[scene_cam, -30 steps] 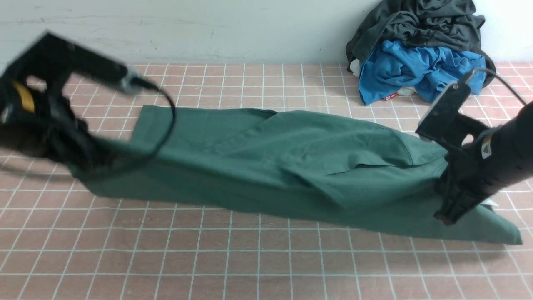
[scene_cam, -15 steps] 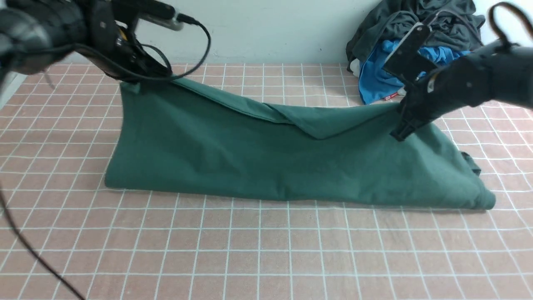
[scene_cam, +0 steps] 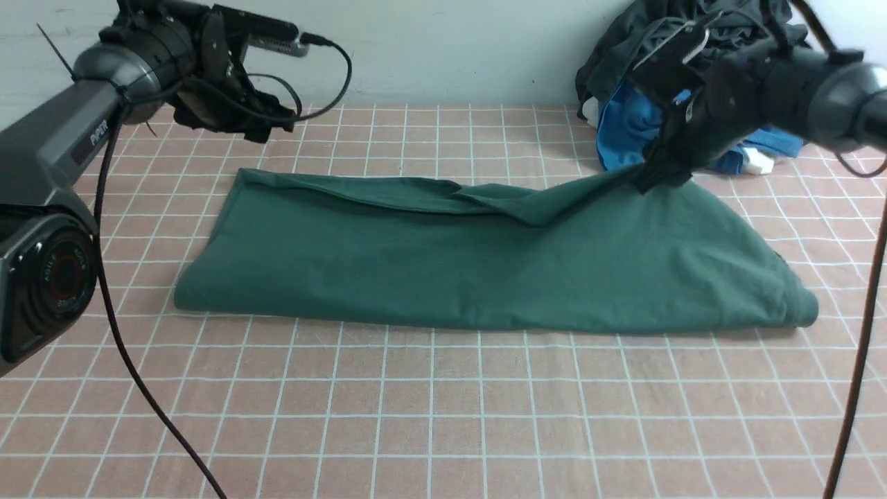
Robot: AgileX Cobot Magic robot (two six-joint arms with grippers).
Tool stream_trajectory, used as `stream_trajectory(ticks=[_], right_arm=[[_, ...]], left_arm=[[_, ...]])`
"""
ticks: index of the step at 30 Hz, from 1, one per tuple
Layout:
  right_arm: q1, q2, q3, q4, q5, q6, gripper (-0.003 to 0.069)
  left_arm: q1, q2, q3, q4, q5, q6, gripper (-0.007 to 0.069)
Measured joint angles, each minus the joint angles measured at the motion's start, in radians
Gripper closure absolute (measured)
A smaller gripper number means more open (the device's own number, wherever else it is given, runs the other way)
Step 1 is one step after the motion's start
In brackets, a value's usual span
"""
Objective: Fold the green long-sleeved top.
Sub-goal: Use both arms to drag the lower edge of the fabric forward and fold it over the upper edge, then use the right arm to clamp the right edge of the fabric
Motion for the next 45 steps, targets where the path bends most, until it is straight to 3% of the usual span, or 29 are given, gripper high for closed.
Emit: stream_trajectory(ticks=[3,6,11,14,16,17,22,26,29,33,34,41,45], right_arm=[[0.004,-0.030,-0.100,0.165,0.108,0.051,0.0382],[0.026,-0.020,-0.110,0.321,0.170,-0.037,0.0482],[0.060,0.067,-0.105,0.476,0.212,-0.139,0.0637],[0.075,0.132,-0.104,0.558,0.251,-0.233,0.0667],[0.080,0.150,-0.104,0.580,0.253,-0.269,0.0670],[0.087,0.176,-0.104,0.611,0.244,-0.344,0.0671],[0.092,0.228,-0.104,0.655,-0.003,-0.533,0.0672],[0.063,0.268,-0.104,0.731,-0.300,-0.383,0.0671],[0.026,0.262,-0.110,0.758,-0.377,-0.286,0.0659],[-0.010,0.221,-0.115,0.758,-0.276,-0.258,0.0638],[-0.023,0.182,-0.115,0.740,-0.185,-0.256,0.0629],[-0.106,-0.054,-0.111,0.575,0.382,-0.182,0.0610],[-0.183,-0.113,-0.007,0.568,0.464,-0.119,0.0610]], left_arm=[[0.000,-0.054,-0.040,-0.052,0.104,0.019,0.0226],[-0.001,-0.071,-0.046,-0.160,0.151,0.116,0.0319],[-0.006,-0.044,-0.046,-0.313,0.245,0.219,0.0489],[-0.006,-0.018,-0.046,-0.371,0.326,0.254,0.0584],[-0.006,-0.011,-0.046,-0.387,0.343,0.256,0.0604],[-0.006,0.001,-0.046,-0.410,0.362,0.260,0.0622],[-0.006,0.050,-0.046,-0.478,0.352,0.295,0.0632],[-0.006,0.104,-0.046,-0.501,0.314,0.313,0.0632],[-0.006,0.128,-0.046,-0.505,0.252,0.316,0.0632],[-0.006,0.132,-0.045,-0.506,0.170,0.319,0.0632],[-0.005,0.130,-0.047,-0.506,0.168,0.313,0.0632],[0.007,-0.017,-0.041,-0.410,0.372,0.324,0.0632],[0.012,-0.182,0.067,-0.387,0.382,0.336,0.0631]])
